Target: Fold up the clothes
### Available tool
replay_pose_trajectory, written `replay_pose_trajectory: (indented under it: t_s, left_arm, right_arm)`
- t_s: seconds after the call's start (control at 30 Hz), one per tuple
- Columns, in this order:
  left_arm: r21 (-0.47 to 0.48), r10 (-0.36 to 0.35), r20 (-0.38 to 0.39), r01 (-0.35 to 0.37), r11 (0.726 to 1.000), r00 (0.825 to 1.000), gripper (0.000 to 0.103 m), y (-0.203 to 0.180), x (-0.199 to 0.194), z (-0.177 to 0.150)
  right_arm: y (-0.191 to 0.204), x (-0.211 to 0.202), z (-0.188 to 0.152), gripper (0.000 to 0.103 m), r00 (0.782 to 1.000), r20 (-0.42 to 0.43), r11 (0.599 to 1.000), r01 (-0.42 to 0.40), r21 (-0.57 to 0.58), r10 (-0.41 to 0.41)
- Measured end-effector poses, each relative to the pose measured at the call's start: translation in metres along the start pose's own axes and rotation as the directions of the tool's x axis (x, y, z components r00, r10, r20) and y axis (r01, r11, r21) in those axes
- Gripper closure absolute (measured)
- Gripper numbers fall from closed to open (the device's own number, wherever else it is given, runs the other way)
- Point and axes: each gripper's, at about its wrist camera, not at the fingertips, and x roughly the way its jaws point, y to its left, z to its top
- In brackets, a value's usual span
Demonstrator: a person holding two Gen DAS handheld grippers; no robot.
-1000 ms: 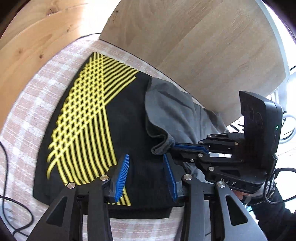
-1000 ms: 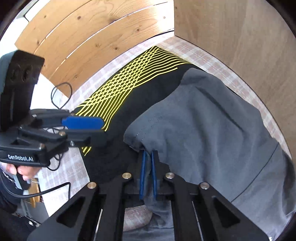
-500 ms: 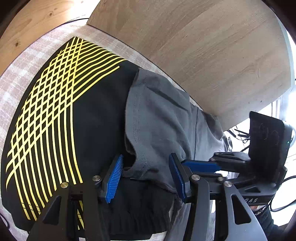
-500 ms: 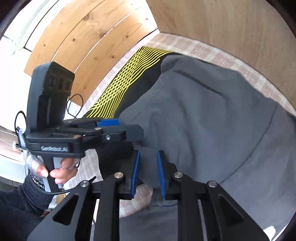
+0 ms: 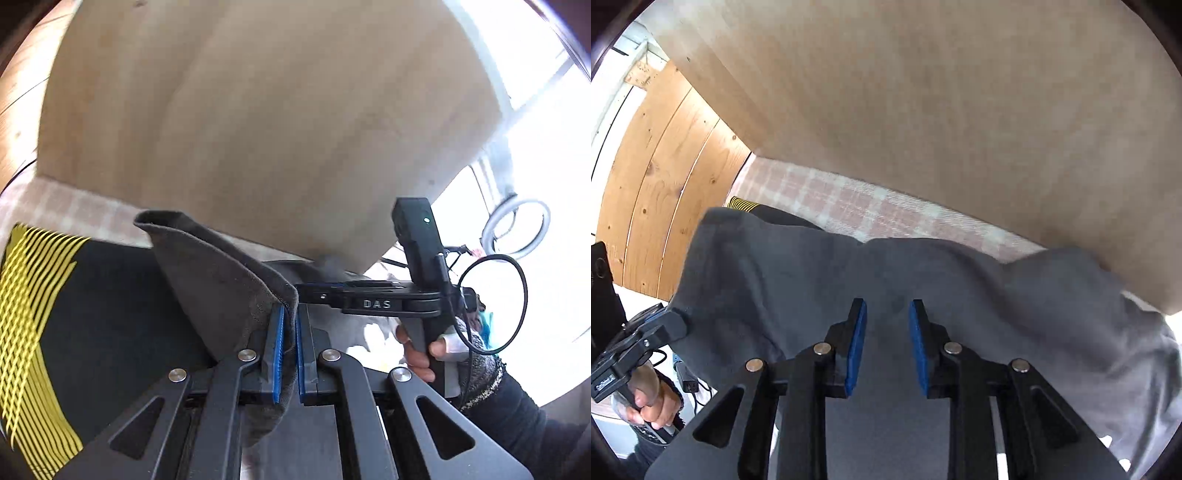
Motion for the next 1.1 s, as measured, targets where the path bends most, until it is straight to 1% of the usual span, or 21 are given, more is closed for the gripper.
replay_pose_trajectory:
  t_s: [0.07, 0.1, 0.13, 0.2, 0.23, 0.27, 0.3, 0.33, 0.4, 0.47, 0.5, 0.6, 0.63, 0.67, 0.7, 0.73, 0.77, 0.9, 0.97, 1.03, 1.1]
  left_arm:
    - [0.088, -0.064, -0.055, 0.068, 0.994, 0.996, 0.099, -0.041, 0.028, -0.005]
    - [0.128, -0.081, -0.091, 0.092, 0.987, 0.993, 0.098, -0.058, 0.045, -0.012]
    - [0.160, -0.080, -0.141, 0.102, 0.982, 0.987, 0.097, -0.072, 0.066, -0.021]
    - [0.187, -0.042, -0.269, 0.095, 0.978, 0.962, 0.094, -0.085, 0.101, -0.042]
    - [0.184, -0.029, -0.314, 0.091, 0.979, 0.949, 0.094, -0.085, 0.111, -0.052]
    - [0.181, -0.015, -0.336, 0.080, 0.980, 0.942, 0.093, -0.083, 0.114, -0.060]
    - [0.178, 0.000, -0.328, 0.062, 0.982, 0.945, 0.086, -0.078, 0.108, -0.065]
    - [0.175, 0.015, -0.320, 0.044, 0.984, 0.947, 0.082, -0.073, 0.103, -0.070]
    - [0.176, 0.047, -0.298, 0.006, 0.984, 0.953, 0.078, -0.062, 0.087, -0.076]
    - [0.182, 0.095, -0.263, -0.047, 0.982, 0.960, 0.077, -0.048, 0.068, -0.079]
    - [0.167, 0.116, -0.251, -0.075, 0.983, 0.961, 0.077, -0.039, 0.062, -0.078]
    - [0.083, 0.130, -0.232, -0.114, 0.990, 0.964, 0.077, -0.009, 0.041, -0.078]
    - [0.057, 0.140, -0.222, -0.130, 0.990, 0.965, 0.077, 0.000, 0.031, -0.079]
    - [0.039, 0.150, -0.215, -0.145, 0.989, 0.965, 0.077, 0.006, 0.023, -0.083]
    - [0.021, 0.157, -0.209, -0.156, 0.988, 0.965, 0.077, 0.011, 0.013, -0.087]
    - [0.004, 0.167, -0.199, -0.170, 0.985, 0.966, 0.077, 0.015, -0.002, -0.093]
    - [-0.012, 0.178, -0.188, -0.184, 0.983, 0.966, 0.077, 0.017, -0.016, -0.100]
    - [-0.059, 0.242, -0.156, -0.254, 0.965, 0.957, 0.077, 0.020, -0.074, -0.143]
    - [-0.106, 0.256, -0.143, -0.272, 0.956, 0.956, 0.077, 0.022, -0.109, -0.171]
    - [-0.150, 0.272, -0.122, -0.289, 0.946, 0.954, 0.077, 0.021, -0.140, -0.200]
    - [-0.193, 0.296, -0.105, -0.311, 0.931, 0.949, 0.076, 0.020, -0.168, -0.232]
  right_arm:
    - [-0.023, -0.030, -0.010, 0.073, 0.999, 0.049, 0.999, 0.008, 0.044, -0.010]
    - [-0.037, -0.043, -0.014, 0.071, 0.997, 0.073, 0.997, 0.009, 0.071, -0.014]
    - [-0.050, -0.053, -0.018, 0.068, 0.996, 0.091, 0.995, 0.008, 0.098, -0.017]
    - [-0.075, -0.066, -0.025, 0.067, 0.992, 0.116, 0.987, 0.020, 0.161, -0.039]
    - [-0.085, -0.069, -0.029, 0.067, 0.992, 0.119, 0.983, 0.021, 0.184, -0.044]
    - [-0.093, -0.069, -0.031, 0.067, 0.993, 0.115, 0.981, 0.016, 0.193, -0.039]
    - [-0.097, -0.069, -0.034, 0.067, 0.993, 0.112, 0.982, 0.011, 0.190, -0.033]
    - [-0.100, -0.067, -0.036, 0.067, 0.994, 0.107, 0.984, 0.010, 0.178, -0.030]
    - [-0.099, -0.060, -0.038, 0.067, 0.995, 0.093, 0.990, 0.014, 0.142, -0.028]
    - [-0.091, -0.050, -0.038, 0.067, 0.996, 0.089, 0.995, 0.003, 0.099, -0.012]
    - [-0.085, -0.046, -0.037, 0.067, 0.996, 0.091, 0.997, 0.000, 0.076, -0.006]
    - [-0.062, -0.030, -0.031, 0.067, 0.996, 0.079, 0.999, -0.031, -0.013, 0.032]
    - [-0.053, -0.021, -0.029, 0.067, 0.998, 0.059, 0.999, -0.023, -0.049, 0.026]
    - [-0.046, -0.010, -0.028, 0.067, 0.999, 0.034, 0.996, 0.023, -0.087, -0.020]
    - [-0.039, 0.001, -0.028, 0.067, 0.996, 0.011, 0.989, 0.085, -0.125, -0.084]
    - [-0.033, 0.004, -0.028, 0.067, 0.994, 0.011, 0.982, 0.113, -0.148, -0.113]
    - [-0.027, 0.001, -0.029, 0.067, 0.992, 0.025, 0.979, 0.122, -0.161, -0.120]
    - [-0.016, -0.034, -0.041, 0.067, 0.996, 0.076, 0.990, 0.065, -0.123, -0.056]
    - [-0.009, -0.057, -0.050, 0.067, 0.993, 0.105, 0.990, 0.070, -0.121, -0.057]
    - [-0.002, -0.081, -0.062, 0.067, 0.992, 0.121, 0.992, 0.052, -0.117, -0.038]
    - [0.006, -0.102, -0.075, 0.067, 0.989, 0.143, 0.993, 0.040, -0.113, -0.024]
